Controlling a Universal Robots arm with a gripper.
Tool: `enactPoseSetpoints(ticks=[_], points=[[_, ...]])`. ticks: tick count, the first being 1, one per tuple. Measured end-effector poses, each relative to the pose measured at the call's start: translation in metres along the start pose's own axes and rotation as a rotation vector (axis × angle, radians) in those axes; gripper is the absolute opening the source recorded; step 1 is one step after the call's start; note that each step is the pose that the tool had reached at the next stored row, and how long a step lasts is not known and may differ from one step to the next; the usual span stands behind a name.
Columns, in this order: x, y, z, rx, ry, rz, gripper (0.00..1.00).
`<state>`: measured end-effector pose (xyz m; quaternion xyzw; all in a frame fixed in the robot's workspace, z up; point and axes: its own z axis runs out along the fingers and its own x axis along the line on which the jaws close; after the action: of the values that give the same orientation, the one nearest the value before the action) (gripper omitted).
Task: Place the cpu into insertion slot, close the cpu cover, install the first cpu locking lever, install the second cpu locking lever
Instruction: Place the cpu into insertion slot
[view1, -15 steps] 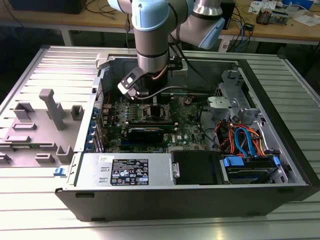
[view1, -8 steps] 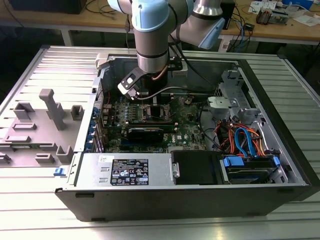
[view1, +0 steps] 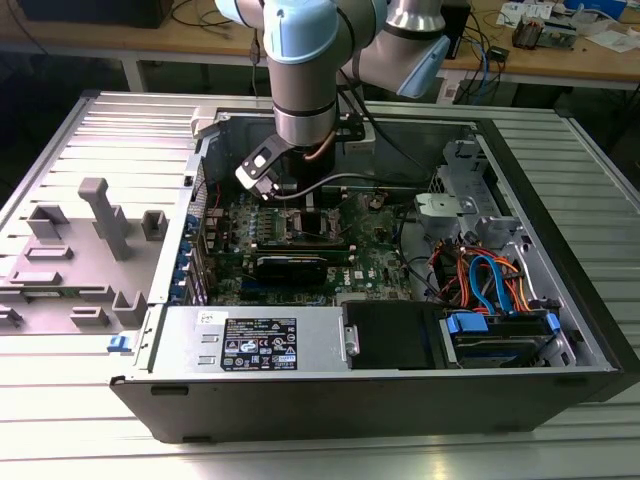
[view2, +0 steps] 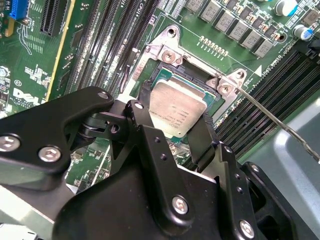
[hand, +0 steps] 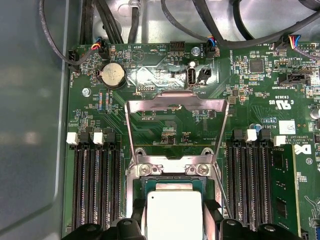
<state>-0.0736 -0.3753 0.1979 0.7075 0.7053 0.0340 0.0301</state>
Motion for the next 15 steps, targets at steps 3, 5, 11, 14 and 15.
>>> enactPoseSetpoints(ticks=[3,5,11,14,15], points=[[0.0000,0.0011,0.0001,-0.0002,-0.0002,0.000,0.54],[0.0000,0.0014,0.0002,-0.0003,0.0000,0.000,0.54],[0.0000,0.0015,0.0002,-0.0002,0.0000,0.000,0.54],[0.0000,0.0016,0.0003,-0.0003,0.0001,0.000,0.62],[0.0000,0.0015,0.0002,-0.0002,0.0000,0.000,0.62]])
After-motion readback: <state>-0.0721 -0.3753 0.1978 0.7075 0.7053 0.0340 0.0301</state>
